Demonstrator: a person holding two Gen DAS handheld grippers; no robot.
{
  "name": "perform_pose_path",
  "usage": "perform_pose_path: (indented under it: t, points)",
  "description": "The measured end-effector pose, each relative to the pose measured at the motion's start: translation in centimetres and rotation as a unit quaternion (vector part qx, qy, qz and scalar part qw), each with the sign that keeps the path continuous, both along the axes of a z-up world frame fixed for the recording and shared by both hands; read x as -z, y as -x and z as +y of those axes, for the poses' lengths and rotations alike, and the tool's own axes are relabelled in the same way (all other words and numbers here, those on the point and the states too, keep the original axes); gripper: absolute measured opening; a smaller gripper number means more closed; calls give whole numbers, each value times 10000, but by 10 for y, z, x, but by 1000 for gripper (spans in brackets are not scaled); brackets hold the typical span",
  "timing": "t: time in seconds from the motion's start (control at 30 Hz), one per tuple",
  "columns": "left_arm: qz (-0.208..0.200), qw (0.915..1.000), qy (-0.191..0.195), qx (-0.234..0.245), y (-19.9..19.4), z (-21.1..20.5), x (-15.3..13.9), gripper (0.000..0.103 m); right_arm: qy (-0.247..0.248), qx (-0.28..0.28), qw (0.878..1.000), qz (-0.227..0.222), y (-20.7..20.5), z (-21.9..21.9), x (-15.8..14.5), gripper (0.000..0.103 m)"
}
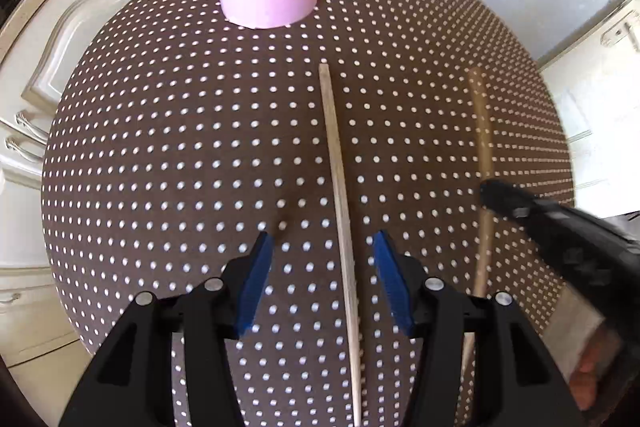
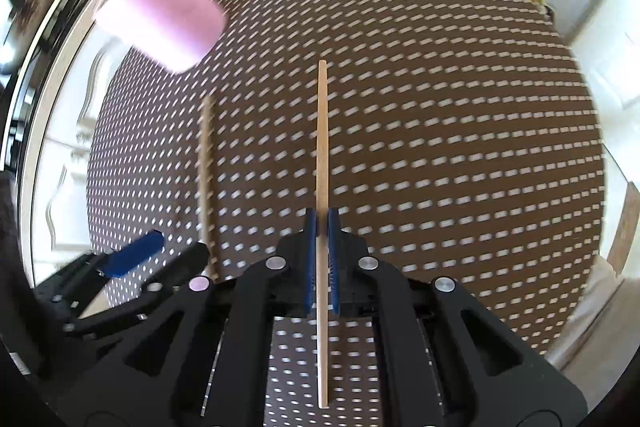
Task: Organize utensils
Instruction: 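Grasp a chopstick with the left tool while the right tool grasps the other, then insert the left tool's chopstick into the pink cup while the right tool inserts its chopstick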
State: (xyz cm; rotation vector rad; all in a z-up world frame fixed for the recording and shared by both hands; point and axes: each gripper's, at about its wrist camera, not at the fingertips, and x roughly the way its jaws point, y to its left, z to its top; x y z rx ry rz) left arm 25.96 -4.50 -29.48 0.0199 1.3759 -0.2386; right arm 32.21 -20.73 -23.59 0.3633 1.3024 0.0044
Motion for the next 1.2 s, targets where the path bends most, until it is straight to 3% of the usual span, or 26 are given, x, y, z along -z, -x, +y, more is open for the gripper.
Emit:
perform_pose_path:
  t: [0.13, 0.17, 0.2, 0.23, 0.27, 0.37, 0.4, 0.47, 0.6, 0.7, 0.83, 0.97, 1.07, 1.2]
  points:
    - [-48, 9989, -345, -306, -12, -8, 1, 53, -45, 234, 9996, -135, -2, -19, -13, 6]
    - [-22, 9984, -383, -413, -14, -8, 1, 49, -37, 245, 9996, -151, -3, -24, -13, 6]
    - [-35, 9977, -450, -511, -17, -8, 1, 39, -25, 249, 9995, -169, -3, -26, -15, 6]
    - [-94, 9965, -567, -600, -19, -7, 0, 12, -23, 258, 9995, -195, -5, -27, -18, 6]
    - [-91, 9963, -549, -660, -21, -5, 0, 6, -44, 267, 9994, -205, -3, -34, -20, 6]
    - [70, 9948, -259, -978, -31, 13, -1, 6, -122, 250, 9992, -293, 2, -42, -30, 6]
    - [-18, 9944, -262, -1027, -33, 19, -6, 6, -111, 224, 9991, -351, 2, -34, -18, 6]
    - [-346, 9940, -149, -1027, -37, 29, -24, 6, -109, 148, 9979, -616, -2, -27, -31, 6]
    - [-857, 9891, 428, -1123, -48, 49, -67, 6, -327, 33, 9912, -1278, -14, -13, -66, 6]
    - [-1498, 9792, 598, -1232, -54, 61, -109, 6, -436, -15, 9803, -1928, -28, -2, -101, 6]
    - [-2452, 9554, 725, -1475, -69, 81, -162, 6, -484, -43, 9621, -2682, -49, 6, -151, 6]
    - [-3333, 9212, 931, -1782, -75, 86, -202, 6, -418, -146, 9475, -3167, -65, 17, -188, 6]
    - [-3910, 8939, 987, -1959, -92, 86, -230, 6, -445, -188, 9390, -3405, -71, 16, -201, 6]
    - [-4334, 8717, 1064, -2025, -110, 86, -251, 6, -456, -255, 9332, -3555, -76, 16, -211, 6]
